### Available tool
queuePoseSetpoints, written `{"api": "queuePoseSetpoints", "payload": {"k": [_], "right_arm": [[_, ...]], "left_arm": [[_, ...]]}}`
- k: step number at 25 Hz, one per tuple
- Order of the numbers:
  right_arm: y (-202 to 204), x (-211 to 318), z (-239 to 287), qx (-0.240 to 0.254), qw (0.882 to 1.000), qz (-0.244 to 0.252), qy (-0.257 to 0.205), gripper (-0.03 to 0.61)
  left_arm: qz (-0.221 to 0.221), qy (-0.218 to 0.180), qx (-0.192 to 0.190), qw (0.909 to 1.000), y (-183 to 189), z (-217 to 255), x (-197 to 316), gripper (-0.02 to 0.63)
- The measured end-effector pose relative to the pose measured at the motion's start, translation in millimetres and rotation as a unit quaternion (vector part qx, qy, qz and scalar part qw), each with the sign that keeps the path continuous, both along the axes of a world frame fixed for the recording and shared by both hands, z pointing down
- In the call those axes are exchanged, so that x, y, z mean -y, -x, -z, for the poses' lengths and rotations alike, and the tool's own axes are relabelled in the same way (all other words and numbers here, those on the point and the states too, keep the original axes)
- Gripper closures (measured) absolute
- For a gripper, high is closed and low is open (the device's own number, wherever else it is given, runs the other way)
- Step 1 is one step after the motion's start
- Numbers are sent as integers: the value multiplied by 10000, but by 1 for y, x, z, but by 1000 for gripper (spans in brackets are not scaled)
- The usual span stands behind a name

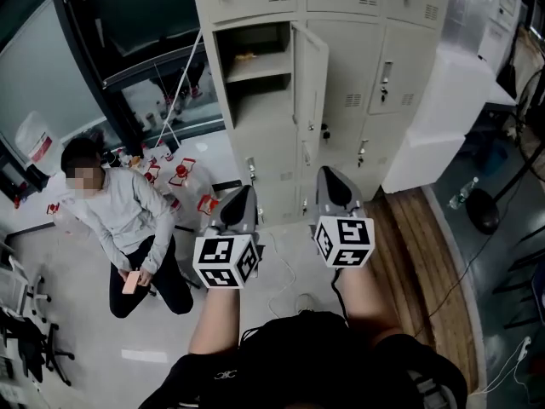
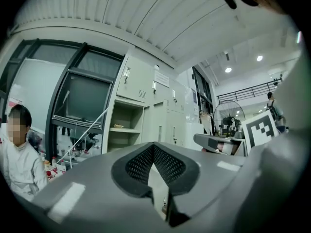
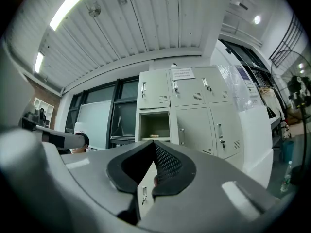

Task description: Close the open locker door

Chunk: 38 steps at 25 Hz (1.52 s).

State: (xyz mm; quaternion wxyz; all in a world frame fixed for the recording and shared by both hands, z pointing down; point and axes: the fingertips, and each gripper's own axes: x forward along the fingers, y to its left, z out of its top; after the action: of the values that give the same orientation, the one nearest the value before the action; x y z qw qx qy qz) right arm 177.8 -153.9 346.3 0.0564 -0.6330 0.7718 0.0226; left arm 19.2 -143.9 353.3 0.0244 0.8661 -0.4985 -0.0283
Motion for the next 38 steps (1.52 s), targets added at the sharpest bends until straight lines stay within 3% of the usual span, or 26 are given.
{"api": "queuePoseSetpoints", "payload": {"k": [7, 12, 15, 19, 38], "right_arm": [[-35, 66, 8, -45, 9999, 139, 22, 569], [-43, 89, 13, -72, 9997, 211, -21, 569], [-40, 95, 18, -63, 9994, 275, -196, 561], [-41, 109, 23, 53, 9994, 221, -259, 465], [-41, 189, 2, -188, 9993, -51, 308, 462]], "left_arm": [[131, -42, 246, 9996, -46, 6, 63, 614], [156, -74, 326, 9993, -57, 9, 85, 614], [115, -70, 332, 9994, -58, 8, 96, 614], [66, -88, 315, 9994, -56, 10, 106, 614], [86, -21, 344, 9994, -36, 3, 144, 614]]}}
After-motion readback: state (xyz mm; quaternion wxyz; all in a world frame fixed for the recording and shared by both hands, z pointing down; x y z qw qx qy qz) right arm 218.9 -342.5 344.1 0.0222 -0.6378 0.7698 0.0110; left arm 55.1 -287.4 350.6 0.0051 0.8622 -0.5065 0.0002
